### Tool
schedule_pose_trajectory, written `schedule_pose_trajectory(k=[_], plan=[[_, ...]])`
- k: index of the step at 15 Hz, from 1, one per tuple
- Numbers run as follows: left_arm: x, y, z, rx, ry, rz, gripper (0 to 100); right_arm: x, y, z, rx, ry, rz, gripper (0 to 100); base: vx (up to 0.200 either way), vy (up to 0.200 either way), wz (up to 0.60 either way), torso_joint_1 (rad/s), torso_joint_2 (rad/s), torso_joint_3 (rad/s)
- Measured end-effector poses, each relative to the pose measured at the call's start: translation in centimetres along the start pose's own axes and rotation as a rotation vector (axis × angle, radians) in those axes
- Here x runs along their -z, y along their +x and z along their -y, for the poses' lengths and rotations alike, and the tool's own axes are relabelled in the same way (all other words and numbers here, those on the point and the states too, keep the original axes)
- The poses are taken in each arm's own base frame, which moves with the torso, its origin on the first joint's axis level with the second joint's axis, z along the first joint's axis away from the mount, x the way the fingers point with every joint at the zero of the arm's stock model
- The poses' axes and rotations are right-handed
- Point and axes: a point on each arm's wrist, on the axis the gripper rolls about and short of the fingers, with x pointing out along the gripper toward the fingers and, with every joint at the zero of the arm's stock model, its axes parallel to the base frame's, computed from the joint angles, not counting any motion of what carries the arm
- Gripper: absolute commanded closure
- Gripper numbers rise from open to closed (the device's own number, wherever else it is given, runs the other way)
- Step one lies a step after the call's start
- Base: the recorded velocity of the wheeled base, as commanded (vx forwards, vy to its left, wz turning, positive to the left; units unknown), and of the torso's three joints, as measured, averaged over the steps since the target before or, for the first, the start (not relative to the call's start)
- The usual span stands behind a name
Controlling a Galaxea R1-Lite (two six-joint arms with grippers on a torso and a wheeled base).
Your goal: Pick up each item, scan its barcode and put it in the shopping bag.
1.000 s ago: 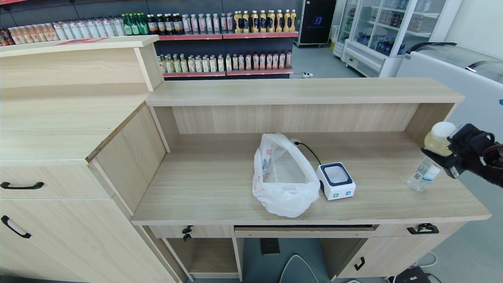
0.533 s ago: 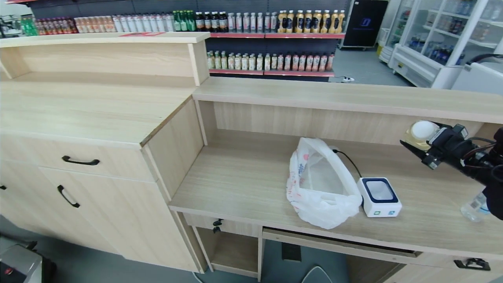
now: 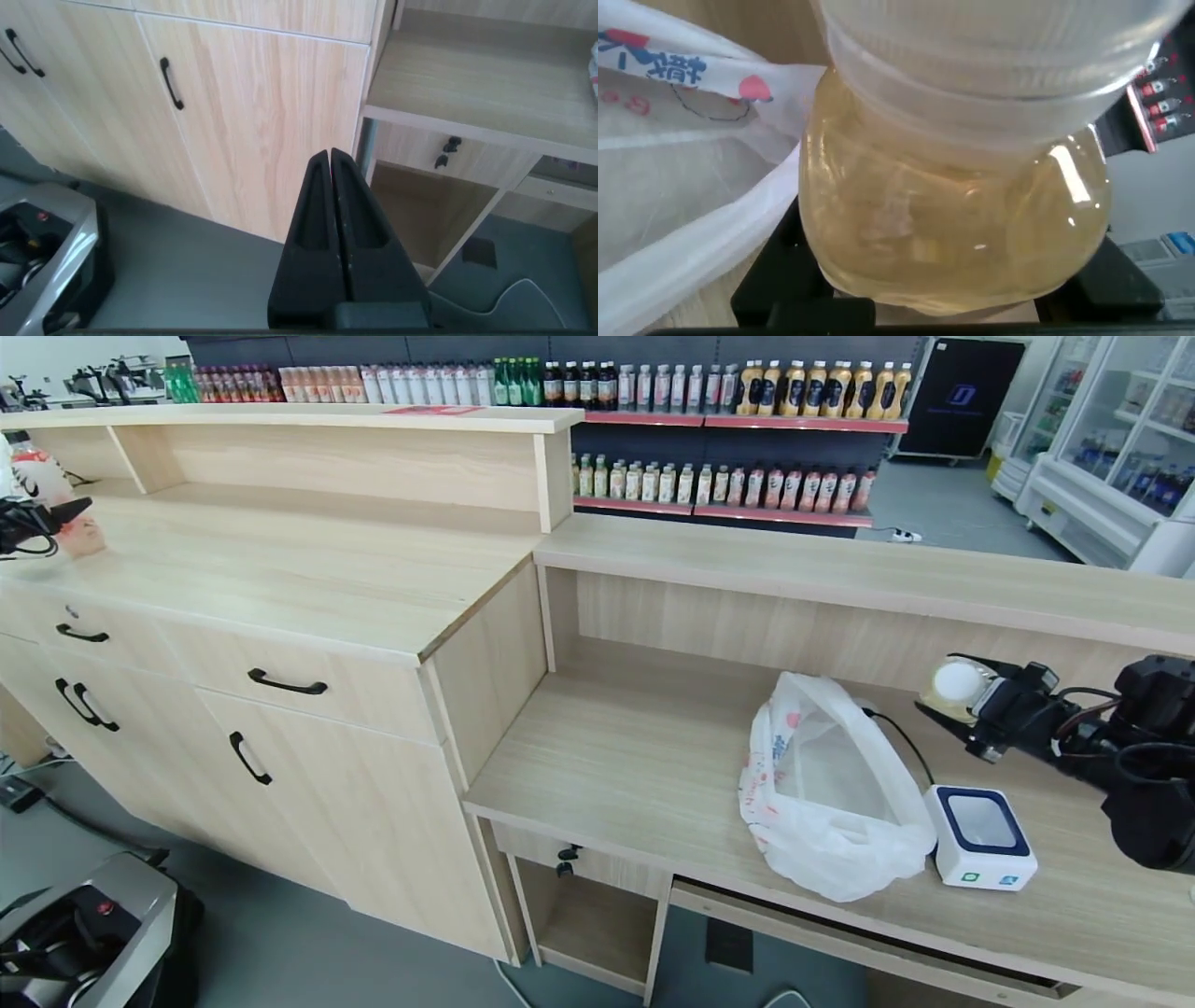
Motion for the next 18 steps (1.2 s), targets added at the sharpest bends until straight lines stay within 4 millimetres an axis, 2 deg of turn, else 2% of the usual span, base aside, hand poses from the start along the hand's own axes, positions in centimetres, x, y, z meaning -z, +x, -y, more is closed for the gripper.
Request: schedule_pose_trajectory(k=[3,10,18], plan=[[0.0,0.0,0.0,0.000,0.000,0.000,100,0.4,-1.0,-1.0,-0.044,0.035,-0.036,100,0.000,0.000,0.00,0.000,0.00,0.000],[0.0,0.0,0.0,0.000,0.000,0.000,100,2.2,-3.0,-1.6,-0.097,0.085,-0.136,100,0.000,0.000,0.00,0.000,0.00,0.000],[0.0,0.0,0.0,0.000,0.000,0.000,100,3.3,-3.5,-2.3,-0.132,0.045,-0.110,100,0.000,0.000,0.00,0.000,0.00,0.000]])
